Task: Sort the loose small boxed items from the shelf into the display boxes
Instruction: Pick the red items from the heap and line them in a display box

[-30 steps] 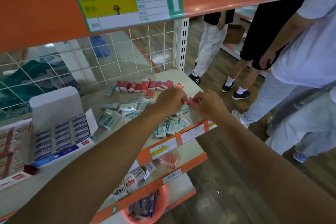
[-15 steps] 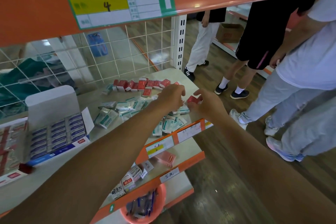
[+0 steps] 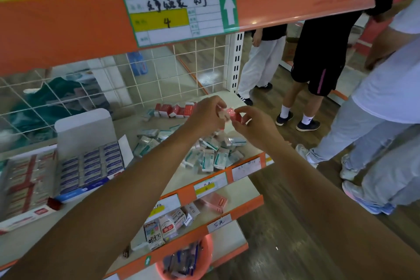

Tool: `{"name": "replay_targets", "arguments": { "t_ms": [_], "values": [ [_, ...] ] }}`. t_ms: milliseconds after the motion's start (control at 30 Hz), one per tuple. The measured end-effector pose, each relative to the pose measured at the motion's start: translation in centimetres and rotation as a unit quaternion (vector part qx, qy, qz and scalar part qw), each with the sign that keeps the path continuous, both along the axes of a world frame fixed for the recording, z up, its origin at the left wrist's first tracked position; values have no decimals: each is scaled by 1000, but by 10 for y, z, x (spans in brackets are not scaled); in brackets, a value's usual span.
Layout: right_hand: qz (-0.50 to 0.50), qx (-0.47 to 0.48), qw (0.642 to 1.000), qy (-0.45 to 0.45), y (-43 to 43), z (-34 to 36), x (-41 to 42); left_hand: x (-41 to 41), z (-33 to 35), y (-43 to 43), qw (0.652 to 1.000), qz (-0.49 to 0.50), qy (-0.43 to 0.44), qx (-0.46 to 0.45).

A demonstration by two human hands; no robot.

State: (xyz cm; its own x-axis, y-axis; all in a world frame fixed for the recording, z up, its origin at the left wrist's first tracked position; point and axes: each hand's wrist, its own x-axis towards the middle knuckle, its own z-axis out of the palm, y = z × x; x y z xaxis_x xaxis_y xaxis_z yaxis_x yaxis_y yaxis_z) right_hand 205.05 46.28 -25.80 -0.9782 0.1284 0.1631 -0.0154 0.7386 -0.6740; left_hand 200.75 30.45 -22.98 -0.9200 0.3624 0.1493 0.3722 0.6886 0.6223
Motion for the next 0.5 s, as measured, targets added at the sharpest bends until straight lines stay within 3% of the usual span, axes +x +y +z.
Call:
{"name": "replay_targets", "arguments": {
  "t_ms": [333,500],
  "values": [
    [50,-64,997,0,-65,13,-1,13,7,-81,997,58,-50,23],
    [92,-3,996,19,-96,13,-4,24,10,-116,996,76,-37,42]
  ]
}}
